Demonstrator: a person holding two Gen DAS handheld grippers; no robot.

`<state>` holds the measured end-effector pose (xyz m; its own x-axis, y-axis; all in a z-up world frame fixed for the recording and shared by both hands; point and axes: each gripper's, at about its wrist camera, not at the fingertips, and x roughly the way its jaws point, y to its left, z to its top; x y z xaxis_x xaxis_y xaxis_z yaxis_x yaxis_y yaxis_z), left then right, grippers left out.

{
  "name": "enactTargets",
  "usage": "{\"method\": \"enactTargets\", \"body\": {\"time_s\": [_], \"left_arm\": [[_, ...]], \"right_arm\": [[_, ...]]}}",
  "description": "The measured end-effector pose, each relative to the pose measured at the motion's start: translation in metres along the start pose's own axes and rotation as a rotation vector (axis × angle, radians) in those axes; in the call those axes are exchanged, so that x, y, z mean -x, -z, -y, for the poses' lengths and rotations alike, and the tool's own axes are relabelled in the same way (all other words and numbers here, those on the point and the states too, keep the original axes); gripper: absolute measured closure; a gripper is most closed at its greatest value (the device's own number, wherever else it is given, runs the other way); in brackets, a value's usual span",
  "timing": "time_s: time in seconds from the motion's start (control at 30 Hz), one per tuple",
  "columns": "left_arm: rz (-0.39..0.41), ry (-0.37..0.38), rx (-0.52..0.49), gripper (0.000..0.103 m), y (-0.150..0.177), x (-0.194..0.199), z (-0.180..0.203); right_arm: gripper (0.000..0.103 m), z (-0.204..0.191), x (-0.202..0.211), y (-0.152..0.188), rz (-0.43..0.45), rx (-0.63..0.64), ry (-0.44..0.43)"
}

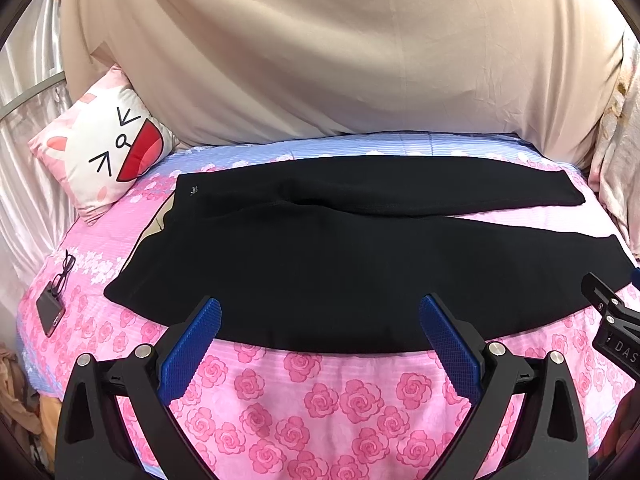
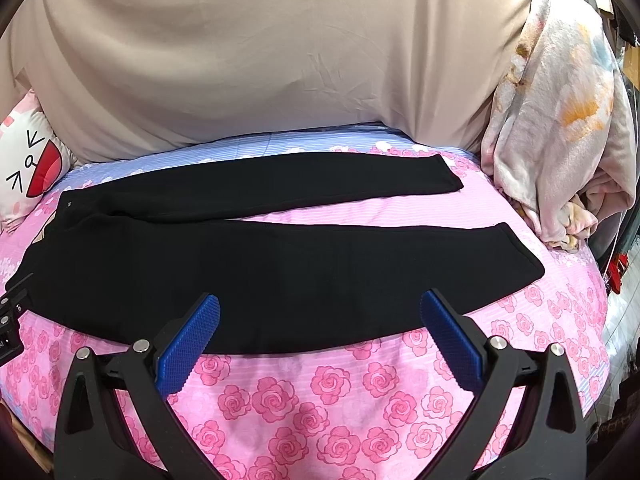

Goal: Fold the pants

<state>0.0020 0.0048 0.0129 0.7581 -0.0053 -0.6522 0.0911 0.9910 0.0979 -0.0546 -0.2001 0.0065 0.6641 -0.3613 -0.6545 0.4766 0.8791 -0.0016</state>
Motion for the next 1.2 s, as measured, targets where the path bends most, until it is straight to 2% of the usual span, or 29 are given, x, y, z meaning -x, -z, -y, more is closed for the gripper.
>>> {"method": "enactTargets", "body": {"time_s": [1.2], "left_arm": [[-0.003,0.0,-0.009,0.006,-0.0014,-0.0007,0.0003]], "right_arm": [[0.005,0.0041,-0.0041,0.0032,-0.008,-0.007,-0.002]]}}
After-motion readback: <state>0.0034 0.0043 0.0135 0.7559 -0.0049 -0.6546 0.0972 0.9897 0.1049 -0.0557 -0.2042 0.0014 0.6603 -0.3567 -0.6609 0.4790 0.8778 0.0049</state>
